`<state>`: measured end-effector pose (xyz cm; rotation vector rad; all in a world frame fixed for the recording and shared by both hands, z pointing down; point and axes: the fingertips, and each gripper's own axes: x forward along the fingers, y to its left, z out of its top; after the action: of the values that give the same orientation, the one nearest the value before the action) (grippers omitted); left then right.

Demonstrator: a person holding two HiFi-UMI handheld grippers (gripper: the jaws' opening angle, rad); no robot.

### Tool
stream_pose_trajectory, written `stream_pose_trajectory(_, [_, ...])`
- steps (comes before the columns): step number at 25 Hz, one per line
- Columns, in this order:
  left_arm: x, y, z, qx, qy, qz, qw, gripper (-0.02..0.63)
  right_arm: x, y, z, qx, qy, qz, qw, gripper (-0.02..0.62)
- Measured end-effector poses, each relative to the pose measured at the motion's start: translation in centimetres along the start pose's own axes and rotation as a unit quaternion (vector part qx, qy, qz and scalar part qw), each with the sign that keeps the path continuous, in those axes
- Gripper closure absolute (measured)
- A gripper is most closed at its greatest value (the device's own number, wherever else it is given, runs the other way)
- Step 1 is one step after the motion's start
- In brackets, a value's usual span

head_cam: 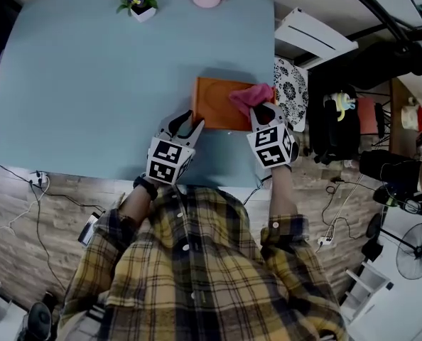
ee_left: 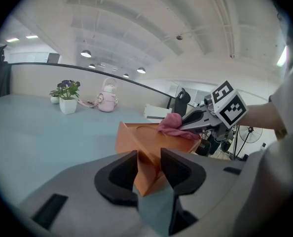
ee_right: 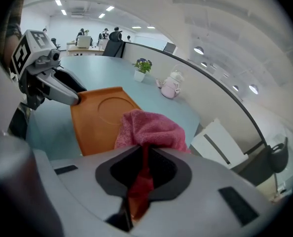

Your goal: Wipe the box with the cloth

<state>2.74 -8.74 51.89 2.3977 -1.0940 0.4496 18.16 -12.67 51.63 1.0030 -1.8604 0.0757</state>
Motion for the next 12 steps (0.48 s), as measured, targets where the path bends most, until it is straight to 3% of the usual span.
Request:
stream_pose_trajectory(8, [0.1,-0.1,0.1,0.000,0.000,-0.001,1.0000,0.457,-1.3,-2.2,-2.4,-0.027,0.026,-0.028,0.999,0.549])
stream_pose_trajectory(12, [0.2,-0.2,0.1,0.000,0.000,-0.001,1.0000,0.457,-2.5,-2.9,-3.5,-0.011,0.031,-0.052,0.998,0.549])
